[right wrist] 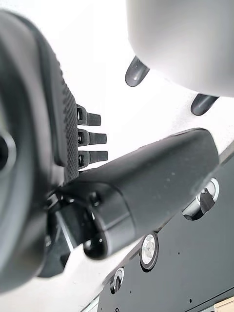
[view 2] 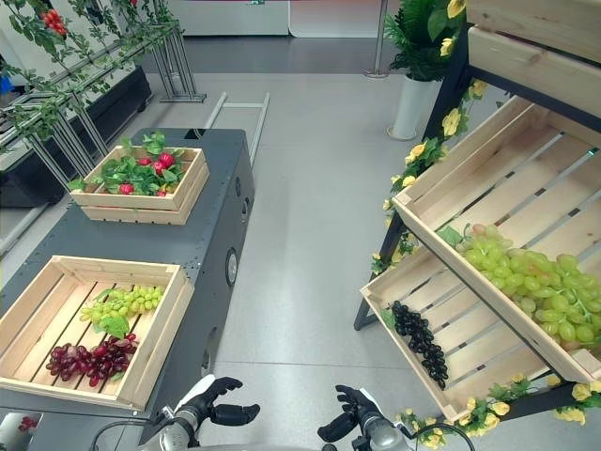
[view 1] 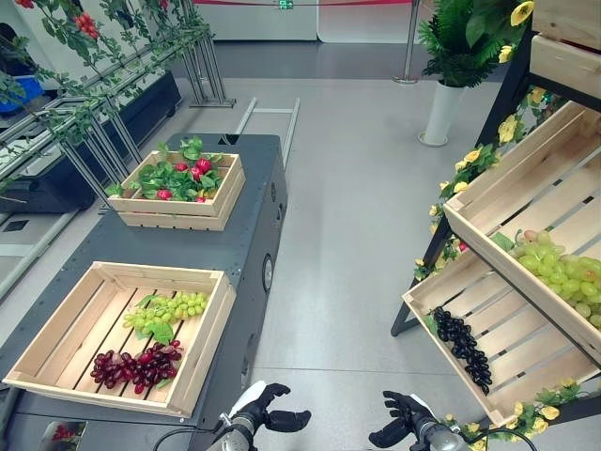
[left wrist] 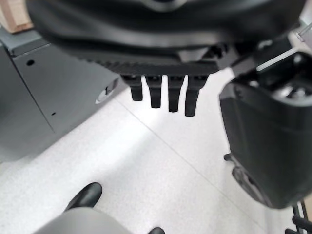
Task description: Pick up the fruits from the basket on one side to the basket on the other side
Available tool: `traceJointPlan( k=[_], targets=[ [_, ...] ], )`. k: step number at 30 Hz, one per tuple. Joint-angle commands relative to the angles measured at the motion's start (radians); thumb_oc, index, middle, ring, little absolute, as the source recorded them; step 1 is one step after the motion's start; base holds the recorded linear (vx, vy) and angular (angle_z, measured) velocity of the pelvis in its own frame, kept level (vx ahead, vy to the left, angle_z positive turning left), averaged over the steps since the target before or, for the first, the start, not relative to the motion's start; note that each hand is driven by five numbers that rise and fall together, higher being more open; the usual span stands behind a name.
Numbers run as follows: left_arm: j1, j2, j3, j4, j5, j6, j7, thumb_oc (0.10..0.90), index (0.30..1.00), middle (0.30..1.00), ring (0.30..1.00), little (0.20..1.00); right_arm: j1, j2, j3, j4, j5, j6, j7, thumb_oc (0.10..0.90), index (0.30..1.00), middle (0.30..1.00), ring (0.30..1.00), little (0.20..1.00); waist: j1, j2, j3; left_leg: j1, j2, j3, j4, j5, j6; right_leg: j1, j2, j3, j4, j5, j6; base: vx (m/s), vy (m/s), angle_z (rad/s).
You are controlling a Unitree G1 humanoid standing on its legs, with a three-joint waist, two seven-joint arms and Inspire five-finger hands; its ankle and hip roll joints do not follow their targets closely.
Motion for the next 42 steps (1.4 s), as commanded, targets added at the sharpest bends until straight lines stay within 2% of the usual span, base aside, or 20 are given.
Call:
traceJointPlan(
  k=[1, 4, 8, 22, 34, 42],
  targets=[
    [-0.065, -0.044, -0.013, 0.045, 0.007, -0.049, 0.033, 0.800, 0.900, 0.900, 0.900, 0.900, -0.055, 0.005, 0.068, 0.023, -0.025, -0.064, -0.009, 0.800, 0.900, 0.900, 0.900, 0.900, 0.012, -0.035, 0.016, -0.011, -0.067, 0.019, 0.002, -0.047, 0.027, 0.019, 0.002, 0.023, 0.016, 0.002, 0.007, 0.00, 0.000, 0.00],
    [-0.067, -0.045, -0.014, 0.045, -0.008, -0.057, 0.018, 0.800, 0.900, 0.900, 0.900, 0.900, -0.061, 0.006, 0.067, 0.024, -0.019, -0.067, -0.010, 0.800, 0.900, 0.900, 0.900, 0.900, 0.013, -0.034, 0.020, -0.013, -0.068, 0.018, 0.002, -0.045, 0.028, 0.017, 0.003, 0.024, 0.019, 0.002, 0.006, 0.00, 0.000, 0.00],
    [-0.069, -0.049, -0.023, 0.046, -0.014, -0.061, -0.066, 0.800, 0.900, 0.900, 0.900, 0.900, -0.066, 0.003, 0.063, 0.019, -0.016, -0.064, -0.009, 0.800, 0.900, 0.900, 0.900, 0.900, 0.012, -0.031, 0.024, -0.010, -0.070, 0.016, 0.002, -0.046, 0.029, 0.018, 0.002, 0.024, 0.022, 0.000, 0.005, 0.00, 0.000, 0.00],
    [-0.071, -0.046, -0.034, 0.034, -0.032, -0.086, -0.075, 0.800, 0.900, 0.900, 0.900, 0.900, -0.064, 0.007, 0.060, 0.023, -0.022, -0.066, -0.009, 0.800, 0.900, 0.900, 0.900, 0.900, 0.010, -0.022, 0.016, -0.001, -0.071, 0.014, 0.002, -0.051, 0.029, 0.026, 0.000, 0.022, 0.020, -0.006, 0.004, 0.00, 0.000, 0.00],
    [-0.073, -0.044, -0.039, 0.029, -0.039, -0.079, -0.074, 0.800, 0.900, 0.900, 0.900, 0.900, -0.062, 0.007, 0.062, 0.022, -0.032, -0.062, -0.008, 0.800, 0.900, 0.900, 0.900, 0.900, 0.012, -0.018, 0.021, -0.009, -0.070, 0.009, 0.002, -0.046, 0.027, 0.023, 0.001, 0.016, 0.016, -0.006, 0.002, 0.00, -0.003, 0.00],
    [-0.060, -0.041, -0.037, 0.025, -0.018, -0.075, -0.020, 0.800, 0.900, 0.900, 0.900, 0.900, -0.056, 0.011, 0.066, 0.021, -0.024, -0.071, 0.020, 0.800, 0.900, 0.900, 0.900, 0.900, 0.018, -0.015, 0.029, -0.033, -0.061, 0.015, 0.002, -0.030, 0.018, 0.010, 0.010, 0.007, 0.008, -0.003, -0.002, 0.00, -0.027, 0.00]
  ],
)
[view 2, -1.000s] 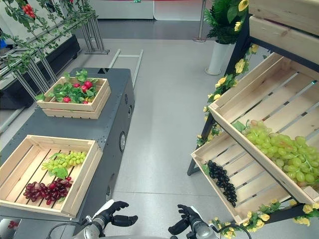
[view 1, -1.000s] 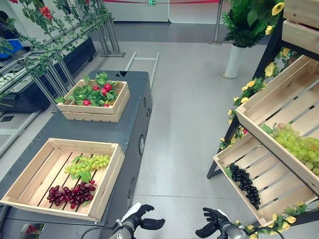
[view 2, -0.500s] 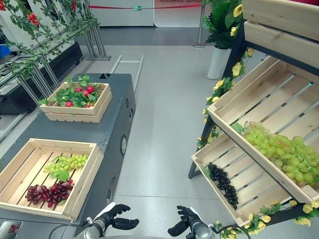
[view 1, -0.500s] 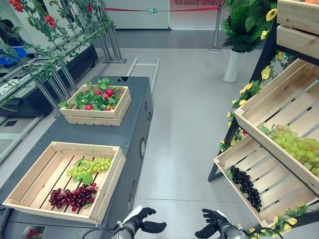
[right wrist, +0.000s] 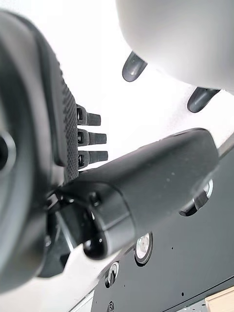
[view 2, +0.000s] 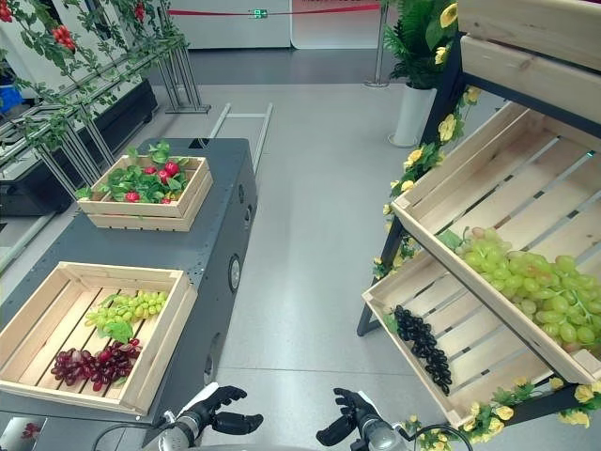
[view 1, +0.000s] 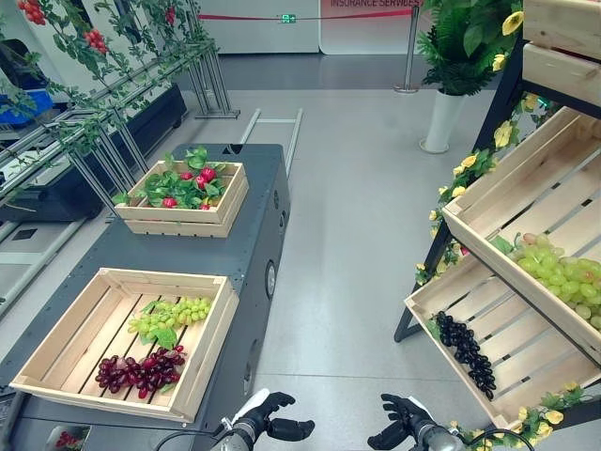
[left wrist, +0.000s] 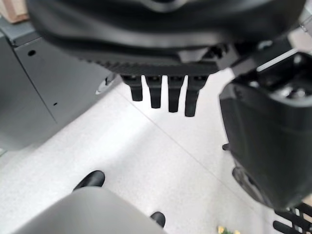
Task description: Pick up the fruits from the basket on one side to the basket on the other side
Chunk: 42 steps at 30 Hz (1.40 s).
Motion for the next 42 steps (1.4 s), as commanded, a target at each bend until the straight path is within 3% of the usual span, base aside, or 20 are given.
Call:
traceJointPlan(
  k=[1, 5, 7, 9, 13, 16, 21, 23, 25, 27, 31, 33, 36, 38, 42],
  targets=[
    [-0.074, -0.039, -0.034, 0.021, 0.000, -0.064, 0.075, 0.800, 0.900, 0.900, 0.900, 0.900, -0.061, 0.008, 0.044, 0.016, -0.022, -0.067, 0.024, 0.800, 0.900, 0.900, 0.900, 0.900, 0.015, -0.038, 0.062, -0.017, -0.067, 0.016, 0.002, -0.030, 0.019, 0.021, 0.014, 0.014, 0.008, -0.002, -0.002, -0.01, 0.004, 0.03],
    [-0.073, -0.039, -0.025, 0.025, 0.032, -0.072, 0.090, 0.800, 0.900, 0.900, 0.900, 0.900, -0.057, 0.003, 0.034, 0.020, 0.020, -0.058, 0.029, 0.800, 0.900, 0.900, 0.900, 0.900, 0.016, -0.038, 0.066, -0.021, -0.063, 0.052, 0.015, -0.018, 0.007, 0.017, 0.011, 0.000, 0.004, 0.002, -0.006, 0.01, 0.053, 0.09],
    [-0.094, -0.040, -0.030, 0.013, 0.066, -0.089, 0.059, 0.800, 0.900, 0.900, 0.900, 0.900, -0.047, -0.001, 0.003, 0.014, 0.069, -0.052, -0.009, 0.800, 0.900, 0.900, 0.900, 0.900, 0.005, -0.041, 0.074, -0.050, -0.029, 0.162, 0.045, -0.003, -0.019, 0.021, -0.016, -0.066, 0.010, 0.006, 0.002, -0.03, 0.173, 0.30],
    [-0.122, -0.045, -0.056, 0.011, 0.086, -0.099, 0.035, 0.800, 0.900, 0.900, 0.900, 0.900, -0.060, -0.005, -0.006, 0.015, 0.108, -0.057, -0.042, 0.800, 0.900, 0.900, 0.900, 0.900, 0.001, -0.036, 0.083, -0.066, -0.007, 0.187, 0.019, 0.023, -0.030, 0.007, -0.033, -0.100, 0.032, 0.001, 0.007, -0.09, 0.196, 0.91],
    [-0.154, -0.059, -0.085, 0.027, 0.091, -0.113, 0.026, 0.800, 0.900, 0.900, 0.900, 0.900, -0.096, 0.000, -0.032, 0.028, 0.186, -0.038, -0.084, 0.800, 0.900, 0.900, 0.900, 0.900, -0.006, -0.029, 0.078, -0.069, -0.006, 0.181, 0.002, 0.013, -0.021, -0.011, -0.053, -0.111, 0.066, -0.012, 0.020, 0.00, 0.165, 0.80],
    [-0.168, -0.052, -0.095, 0.013, 0.077, -0.104, 0.039, 0.800, 0.900, 0.900, 0.900, 0.900, -0.093, 0.007, -0.033, 0.019, 0.126, -0.052, -0.031, 0.800, 0.900, 0.900, 0.900, 0.900, -0.017, -0.034, 0.078, -0.044, -0.013, 0.190, 0.002, -0.006, -0.004, -0.019, -0.069, -0.097, 0.087, -0.012, 0.032, 0.08, 0.108, 0.01],
    [-0.174, -0.048, -0.103, 0.007, 0.079, -0.127, 0.049, 0.800, 0.900, 0.900, 0.900, 0.900, -0.105, 0.013, -0.009, 0.011, 0.109, -0.076, -0.057, 0.800, 0.900, 0.900, 0.900, 0.900, -0.011, -0.041, 0.084, -0.026, -0.023, 0.190, 0.002, -0.021, 0.015, -0.022, -0.088, -0.085, 0.121, -0.016, 0.047, 0.06, 0.098, -0.01],
    [-0.177, -0.045, -0.105, -0.001, 0.056, -0.154, 0.063, 0.800, 0.900, 0.900, 0.900, 0.900, -0.110, 0.017, -0.008, -0.001, 0.109, -0.084, -0.077, 0.800, 0.900, 0.900, 0.900, 0.900, -0.014, -0.037, 0.087, -0.025, -0.022, 0.195, 0.002, -0.020, 0.028, -0.040, -0.090, -0.069, 0.209, -0.035, 0.052, 0.09, 0.151, -0.03],
    [-0.195, -0.033, -0.090, -0.029, -0.053, -0.217, 0.066, 0.800, 0.900, 0.900, 0.900, 0.900, -0.118, 0.012, -0.004, -0.033, 0.124, -0.089, -0.091, 0.800, 0.900, 0.900, 0.900, 0.900, -0.023, -0.027, 0.108, -0.029, -0.014, 0.220, 0.002, -0.008, 0.045, -0.157, -0.114, -0.053, 0.479, 0.003, 0.084, 0.03, 0.164, -0.18],
    [-0.225, -0.017, -0.090, -0.083, -0.108, -0.275, 0.065, 0.800, 0.900, 0.900, 0.900, 0.900, -0.119, -0.003, -0.007, -0.057, 0.143, -0.095, -0.088, 0.800, 0.900, 0.900, 0.900, 0.900, -0.032, -0.025, 0.141, -0.038, -0.008, 0.211, 0.013, -0.006, 0.044, -0.239, -0.107, -0.009, 0.583, 0.046, 0.088, 0.03, 0.012, -0.36],
    [-0.288, 0.025, -0.087, -0.295, -0.134, -0.313, 0.096, 0.800, 0.900, 0.900, 0.900, 0.900, -0.121, -0.016, -0.015, -0.052, 0.141, -0.109, -0.083, 0.800, 0.900, 0.900, 0.900, 0.900, -0.053, -0.039, 0.177, -0.047, -0.010, 0.147, 0.011, -0.015, 0.024, -0.255, -0.106, 0.043, 0.336, 0.067, 0.069, 0.03, -0.167, 0.26],
    [-0.314, 0.053, -0.082, -0.396, -0.139, -0.321, 0.125, 0.800, 0.900, 0.900, 0.900, 0.900, -0.137, -0.019, -0.013, -0.040, 0.126, -0.102, -0.080, 0.800, 0.900, 0.900, 0.900, 0.900, -0.058, -0.035, 0.192, -0.052, -0.005, 0.128, 0.006, -0.026, 0.024, -0.268, -0.101, 0.063, 0.280, 0.070, 0.068, 0.01, -0.226, 0.56],
    [-0.303, 0.116, -0.021, -0.592, -0.150, -0.337, 0.142, 0.800, 0.900, 0.900, 0.900, 0.900, -0.104, -0.022, -0.002, -0.052, 0.123, -0.075, -0.075, 0.800, 0.900, 0.900, 0.900, 0.900, -0.035, -0.035, 0.165, -0.049, 0.015, 0.116, 0.002, -0.009, 0.008, -0.169, -0.089, 0.040, 0.195, 0.026, 0.057, 0.16, -0.178, 0.57],
    [-0.310, 0.162, 0.045, -0.743, -0.204, -0.299, 0.136, 0.800, 0.900, 0.900, 0.900, 0.900, -0.076, -0.026, -0.008, -0.071, 0.105, -0.059, -0.077, 0.800, 0.900, 0.900, 0.900, 0.900, -0.018, -0.036, 0.142, -0.057, 0.018, 0.116, 0.006, -0.003, 0.001, -0.115, -0.084, 0.019, 0.147, 0.015, 0.048, 0.20, -0.124, 0.44],
    [-0.327, 0.211, 0.124, -0.859, -0.210, -0.244, 0.193, 0.800, 0.900, 0.900, 0.900, 0.900, -0.046, -0.032, -0.020, -0.073, 0.119, -0.046, -0.088, 0.800, 0.900, 0.900, 0.900, 0.900, -0.003, -0.033, 0.123, -0.067, 0.018, 0.100, 0.013, -0.001, -0.006, -0.084, -0.083, -0.008, 0.123, 0.004, 0.040, 0.10, -0.055, 0.13]
  ],
)
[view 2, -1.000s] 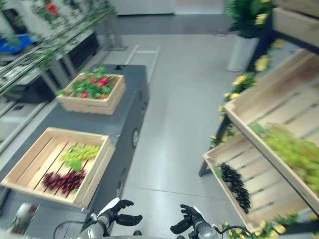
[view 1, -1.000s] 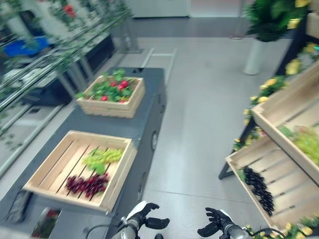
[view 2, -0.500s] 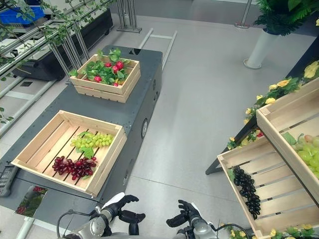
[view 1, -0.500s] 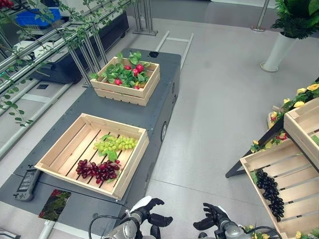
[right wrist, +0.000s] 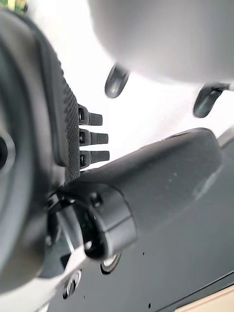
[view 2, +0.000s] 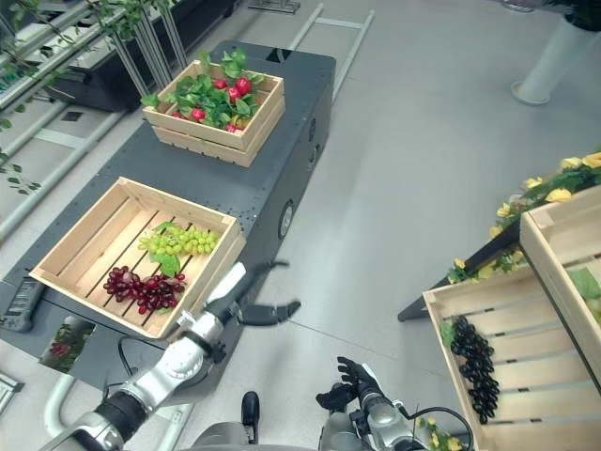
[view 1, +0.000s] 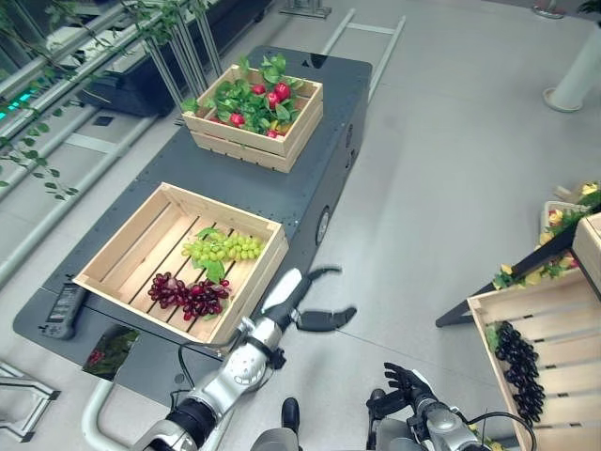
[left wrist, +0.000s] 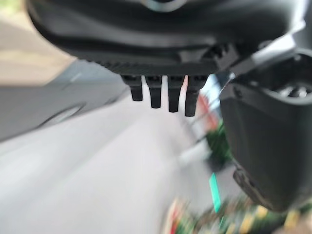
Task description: Pick up the fruits from the basket on one side to the basket on the other side
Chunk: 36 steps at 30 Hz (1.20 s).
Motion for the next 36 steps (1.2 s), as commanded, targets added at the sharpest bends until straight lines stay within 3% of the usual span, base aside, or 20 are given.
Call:
traceJointPlan(
  k=[1, 6, 8, 13, 15, 23, 31, 36],
  targets=[
    [-0.154, 0.062, 0.055, -0.085, -0.041, -0.025, 0.129, 0.800, 0.900, 0.900, 0.900, 0.900, 0.023, -0.003, 0.007, -0.016, -0.004, -0.020, -0.041, 0.800, 0.900, 0.900, 0.900, 0.900, 0.027, -0.035, -0.070, -0.028, -0.047, 0.002, 0.011, -0.040, 0.014, -0.011, -0.041, 0.003, 0.116, -0.062, 0.010, 0.07, -0.008, 0.11],
    [-0.167, 0.148, 0.110, -0.108, 0.080, 0.046, 0.246, 0.800, 0.900, 0.900, 0.900, 0.900, 0.054, -0.012, 0.001, -0.019, -0.003, -0.033, -0.041, 0.800, 0.900, 0.900, 0.900, 0.900, 0.024, -0.028, -0.078, -0.028, -0.047, -0.012, 0.010, -0.039, 0.007, -0.001, -0.040, -0.010, 0.114, -0.073, 0.005, 0.06, 0.032, 0.03],
    [-0.199, 0.228, 0.139, -0.071, 0.149, 0.110, 0.319, 0.800, 0.900, 0.900, 0.900, 0.900, 0.075, -0.029, -0.004, -0.014, -0.021, -0.047, -0.032, 0.800, 0.900, 0.900, 0.900, 0.900, 0.015, -0.021, -0.084, -0.028, -0.051, -0.017, 0.009, -0.040, 0.002, 0.002, -0.040, -0.011, 0.106, -0.078, 0.003, 0.06, 0.098, 0.09],
    [-0.238, 0.303, 0.147, -0.025, 0.223, 0.186, 0.379, 0.800, 0.900, 0.900, 0.900, 0.900, 0.077, -0.061, 0.000, -0.023, -0.021, -0.045, -0.013, 0.800, 0.900, 0.900, 0.900, 0.900, 0.010, -0.016, -0.073, -0.042, -0.057, -0.022, 0.033, -0.043, -0.003, -0.009, -0.042, -0.007, 0.124, -0.090, -0.005, 0.00, 0.096, 0.05],
    [-0.296, 0.357, 0.136, 0.007, 0.259, 0.232, 0.414, 0.800, 0.900, 0.900, 0.900, 0.900, 0.047, -0.098, 0.005, -0.043, 0.015, -0.055, 0.002, 0.800, 0.900, 0.900, 0.900, 0.900, 0.011, -0.012, -0.028, -0.098, -0.059, -0.025, 0.110, -0.050, -0.010, -0.049, -0.047, -0.010, 0.176, -0.104, -0.018, -0.17, 0.115, 0.02],
    [-0.487, 0.459, 0.062, 0.167, 0.245, 0.288, 0.485, 0.800, 0.900, 0.900, 0.900, 0.900, -0.075, -0.167, 0.029, -0.103, 0.111, -0.120, -0.018, 0.800, 0.900, 0.900, 0.900, 0.900, 0.014, -0.025, 0.127, -0.308, -0.053, -0.017, 0.365, -0.093, -0.008, -0.240, -0.051, -0.008, 0.407, -0.168, -0.060, -0.22, 0.058, 0.16],
    [-0.643, 0.515, -0.027, 0.318, 0.266, 0.354, 0.428, 0.800, 0.900, 0.900, 0.900, 0.900, -0.137, -0.213, 0.011, -0.101, 0.136, -0.126, -0.030, 0.800, 0.900, 0.900, 0.900, 0.900, 0.014, -0.062, 0.210, -0.463, -0.041, -0.012, 0.552, -0.143, 0.009, -0.369, -0.051, 0.004, 0.568, -0.209, -0.075, -0.11, 0.043, 0.01],
    [-0.712, 0.540, -0.076, 0.375, 0.283, 0.393, 0.401, 0.800, 0.900, 0.900, 0.900, 0.900, -0.162, -0.238, 0.008, -0.109, 0.157, -0.111, -0.029, 0.800, 0.900, 0.900, 0.900, 0.900, 0.008, -0.073, 0.246, -0.522, -0.040, -0.008, 0.608, -0.154, 0.016, -0.428, -0.050, 0.020, 0.624, -0.214, -0.075, -0.06, 0.045, -0.02]
  ],
)
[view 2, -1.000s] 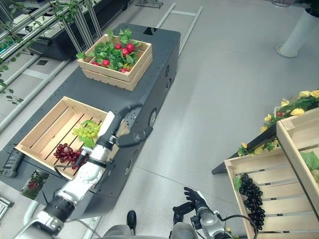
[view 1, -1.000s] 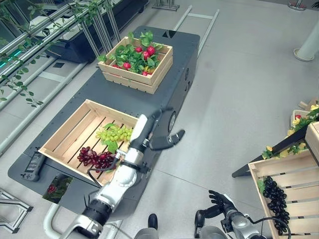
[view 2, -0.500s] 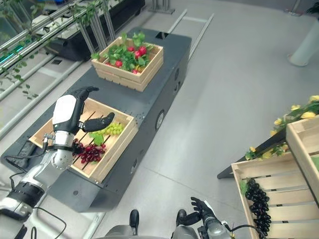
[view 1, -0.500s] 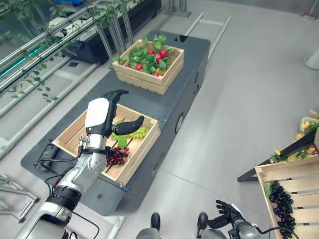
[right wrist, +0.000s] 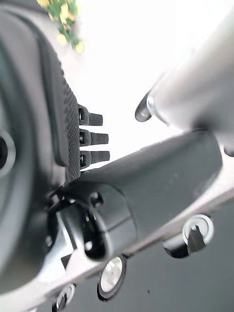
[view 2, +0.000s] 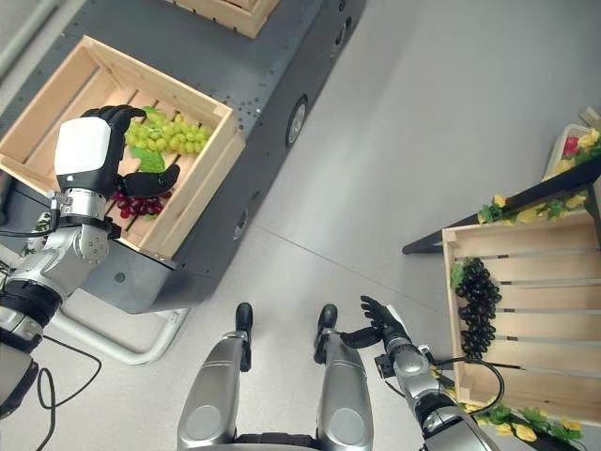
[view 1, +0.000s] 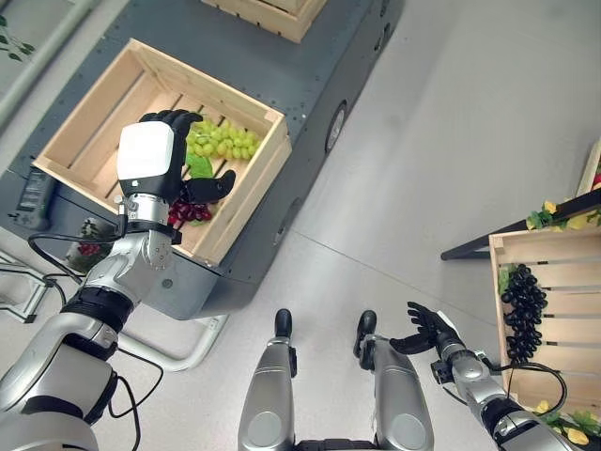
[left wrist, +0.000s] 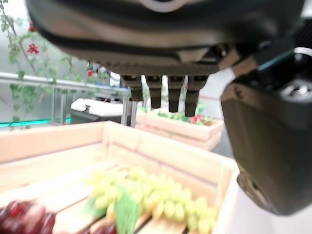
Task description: Pick up the fruits from the basket on one side to the basket on the other side
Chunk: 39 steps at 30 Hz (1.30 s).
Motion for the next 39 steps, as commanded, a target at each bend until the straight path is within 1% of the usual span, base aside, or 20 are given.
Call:
traceJointPlan(
  k=[1, 7, 9, 11, 12, 13, 15, 17, 18, 19, 20, 22, 24, 26, 27, 30, 32, 35, 36, 39],
  targets=[
    [-0.161, 0.094, 0.055, 0.002, 0.034, 0.043, 0.036, 0.800, 0.900, 0.900, 0.900, 0.900, 0.001, -0.078, -0.001, -0.051, 0.065, -0.044, -0.032, 0.800, 0.900, 0.900, 0.900, 0.900, -0.012, 0.000, -0.010, -0.041, -0.024, 0.053, 0.133, -0.052, 0.050, 0.056, 0.027, 0.028, 0.056, -0.035, -0.023, -0.05, 0.046, 0.00],
    [-0.214, 0.102, 0.027, 0.076, 0.052, 0.103, 0.066, 0.800, 0.900, 0.900, 0.900, 0.900, -0.017, -0.093, 0.005, -0.069, 0.070, -0.052, -0.025, 0.800, 0.900, 0.900, 0.900, 0.900, -0.024, -0.007, -0.001, -0.097, -0.017, 0.061, 0.152, -0.050, 0.052, -0.006, 0.032, 0.041, 0.079, -0.033, -0.019, -0.03, 0.040, 0.00],
    [-0.248, 0.099, 0.016, 0.117, 0.058, 0.153, 0.087, 0.800, 0.900, 0.900, 0.900, 0.900, -0.030, -0.099, 0.013, -0.077, 0.076, -0.060, -0.017, 0.800, 0.900, 0.900, 0.900, 0.900, -0.028, -0.014, -0.001, -0.125, -0.012, 0.063, 0.157, -0.048, 0.050, -0.036, 0.037, 0.046, 0.085, -0.031, -0.017, -0.04, 0.019, 0.02],
    [-0.270, 0.092, 0.015, 0.152, 0.029, 0.185, 0.102, 0.800, 0.900, 0.900, 0.900, 0.900, -0.041, -0.099, 0.021, -0.080, 0.079, -0.057, -0.013, 0.800, 0.900, 0.900, 0.900, 0.900, -0.031, -0.020, -0.001, -0.133, -0.010, 0.064, 0.160, -0.051, 0.049, -0.046, 0.040, 0.049, 0.090, -0.034, -0.016, -0.02, 0.008, 0.01],
    [-0.283, 0.083, 0.026, 0.183, -0.037, 0.196, 0.136, 0.800, 0.900, 0.900, 0.900, 0.900, -0.047, -0.095, 0.028, -0.076, 0.086, -0.065, -0.014, 0.800, 0.900, 0.900, 0.900, 0.900, -0.032, -0.027, -0.001, -0.139, -0.008, 0.063, 0.157, -0.048, 0.049, -0.052, 0.043, 0.051, 0.090, -0.032, -0.014, -0.02, -0.019, 0.04],
    [-0.285, 0.077, 0.039, 0.193, -0.072, 0.193, 0.151, 0.800, 0.900, 0.900, 0.900, 0.900, -0.049, -0.091, 0.033, -0.075, 0.090, -0.067, -0.015, 0.800, 0.900, 0.900, 0.900, 0.900, -0.033, -0.031, -0.001, -0.140, -0.006, 0.063, 0.156, -0.047, 0.049, -0.053, 0.045, 0.051, 0.088, -0.031, -0.013, -0.01, -0.046, 0.07],
    [-0.288, 0.065, 0.074, 0.209, -0.146, 0.151, 0.192, 0.800, 0.900, 0.900, 0.900, 0.900, -0.051, -0.081, 0.042, -0.080, 0.095, -0.066, -0.019, 0.800, 0.900, 0.900, 0.900, 0.900, -0.033, -0.039, -0.001, -0.139, -0.004, 0.062, 0.149, -0.045, 0.049, -0.054, 0.048, 0.052, 0.082, -0.028, -0.011, 0.00, -0.052, 0.03],
    [-0.286, 0.045, 0.126, 0.205, -0.159, 0.114, 0.254, 0.800, 0.900, 0.900, 0.900, 0.900, -0.048, -0.065, 0.051, -0.081, 0.096, -0.072, -0.023, 0.800, 0.900, 0.900, 0.900, 0.900, -0.032, -0.048, -0.001, -0.136, -0.004, 0.059, 0.143, -0.046, 0.049, -0.051, 0.050, 0.052, 0.074, -0.024, -0.007, 0.00, -0.061, -0.04],
    [-0.286, 0.043, 0.133, 0.207, -0.157, 0.115, 0.260, 0.800, 0.900, 0.900, 0.900, 0.900, -0.047, -0.062, 0.052, -0.082, 0.096, -0.073, -0.023, 0.800, 0.900, 0.900, 0.900, 0.900, -0.032, -0.050, -0.001, -0.135, -0.003, 0.059, 0.141, -0.046, 0.049, -0.049, 0.051, 0.052, 0.071, -0.023, -0.006, -0.01, -0.061, -0.03],
    [-0.287, 0.034, 0.153, 0.213, -0.153, 0.111, 0.313, 0.800, 0.900, 0.900, 0.900, 0.900, -0.048, -0.053, 0.060, -0.082, 0.099, -0.076, -0.026, 0.800, 0.900, 0.900, 0.900, 0.900, -0.032, -0.055, -0.001, -0.129, -0.003, 0.058, 0.131, -0.044, 0.048, -0.045, 0.053, 0.051, 0.059, -0.019, -0.004, 0.00, 0.000, 0.00],
    [-0.285, 0.030, 0.161, 0.214, -0.136, 0.121, 0.338, 0.800, 0.900, 0.900, 0.900, 0.900, -0.049, -0.050, 0.063, -0.086, 0.099, -0.075, -0.027, 0.800, 0.900, 0.900, 0.900, 0.900, -0.033, -0.056, -0.001, -0.127, -0.003, 0.059, 0.129, -0.043, 0.047, -0.044, 0.054, 0.052, 0.055, -0.018, -0.004, 0.00, 0.000, 0.00],
    [-0.286, 0.029, 0.166, 0.224, -0.129, 0.127, 0.353, 0.800, 0.900, 0.900, 0.900, 0.900, -0.052, -0.046, 0.066, -0.089, 0.099, -0.072, -0.032, 0.800, 0.900, 0.900, 0.900, 0.900, -0.034, -0.057, -0.001, -0.127, -0.004, 0.059, 0.128, -0.044, 0.047, -0.044, 0.055, 0.054, 0.051, -0.016, -0.003, 0.00, 0.000, 0.00],
    [-0.288, 0.029, 0.163, 0.235, -0.118, 0.136, 0.335, 0.800, 0.900, 0.900, 0.900, 0.900, -0.060, -0.046, 0.069, -0.094, 0.102, -0.062, -0.032, 0.800, 0.900, 0.900, 0.900, 0.900, -0.036, -0.057, -0.001, -0.127, -0.004, 0.061, 0.128, -0.047, 0.046, -0.043, 0.056, 0.054, 0.047, -0.016, -0.004, 0.00, 0.000, 0.00],
    [-0.300, 0.033, 0.128, 0.251, -0.020, 0.152, 0.283, 0.800, 0.900, 0.900, 0.900, 0.900, -0.071, -0.049, 0.069, -0.086, 0.100, -0.054, -0.028, 0.800, 0.900, 0.900, 0.900, 0.900, -0.039, -0.055, -0.001, -0.133, -0.003, 0.065, 0.129, -0.046, 0.044, -0.050, 0.055, 0.052, 0.045, -0.012, -0.004, 0.00, 0.000, 0.00],
    [-0.302, 0.035, 0.121, 0.251, -0.014, 0.153, 0.277, 0.800, 0.900, 0.900, 0.900, 0.900, -0.072, -0.051, 0.068, -0.085, 0.100, -0.053, -0.027, 0.800, 0.900, 0.900, 0.900, 0.900, -0.039, -0.054, -0.001, -0.133, -0.003, 0.066, 0.128, -0.046, 0.045, -0.051, 0.054, 0.052, 0.045, -0.012, -0.004, -0.03, 0.048, 0.01],
    [-0.320, 0.054, 0.035, 0.253, 0.089, 0.180, 0.176, 0.800, 0.900, 0.900, 0.900, 0.900, -0.083, -0.068, 0.061, -0.086, 0.102, -0.042, -0.021, 0.800, 0.900, 0.900, 0.900, 0.900, -0.043, -0.045, -0.001, -0.141, -0.005, 0.071, 0.121, -0.045, 0.047, -0.064, 0.052, 0.053, 0.039, -0.006, -0.003, -0.03, 0.045, 0.00],
    [-0.339, 0.063, -0.027, 0.259, 0.119, 0.187, 0.103, 0.800, 0.900, 0.900, 0.900, 0.900, -0.094, -0.076, 0.055, -0.081, 0.101, -0.040, -0.014, 0.800, 0.900, 0.900, 0.900, 0.900, -0.045, -0.040, -0.001, -0.148, -0.007, 0.075, 0.117, -0.044, 0.050, -0.073, 0.051, 0.051, 0.034, 0.000, -0.001, -0.04, 0.040, 0.00],
    [-0.350, 0.067, -0.071, 0.270, 0.170, 0.191, 0.037, 0.800, 0.900, 0.900, 0.900, 0.900, -0.099, -0.083, 0.052, -0.080, 0.098, -0.039, -0.012, 0.800, 0.900, 0.900, 0.900, 0.900, -0.048, -0.037, -0.001, -0.154, -0.007, 0.077, 0.115, -0.043, 0.050, -0.082, 0.051, 0.050, 0.032, 0.003, 0.002, -0.02, 0.023, 0.00],
    [-0.360, 0.073, -0.107, 0.272, 0.197, 0.198, -0.021, 0.800, 0.900, 0.900, 0.900, 0.900, -0.104, -0.087, 0.050, -0.078, 0.095, -0.037, -0.009, 0.800, 0.900, 0.900, 0.900, 0.900, -0.050, -0.034, -0.001, -0.157, -0.008, 0.078, 0.113, -0.042, 0.050, -0.087, 0.050, 0.051, 0.029, 0.007, 0.004, -0.03, 0.049, 0.00],
    [-0.364, 0.075, -0.153, 0.277, 0.241, 0.199, -0.095, 0.800, 0.900, 0.900, 0.900, 0.900, -0.117, -0.100, 0.044, -0.082, 0.091, -0.031, 0.002, 0.800, 0.900, 0.900, 0.900, 0.900, -0.055, -0.031, -0.001, -0.163, -0.009, 0.081, 0.103, -0.037, 0.050, -0.095, 0.050, 0.050, 0.016, 0.015, 0.007, -0.02, 0.049, 0.00]
  ],
)
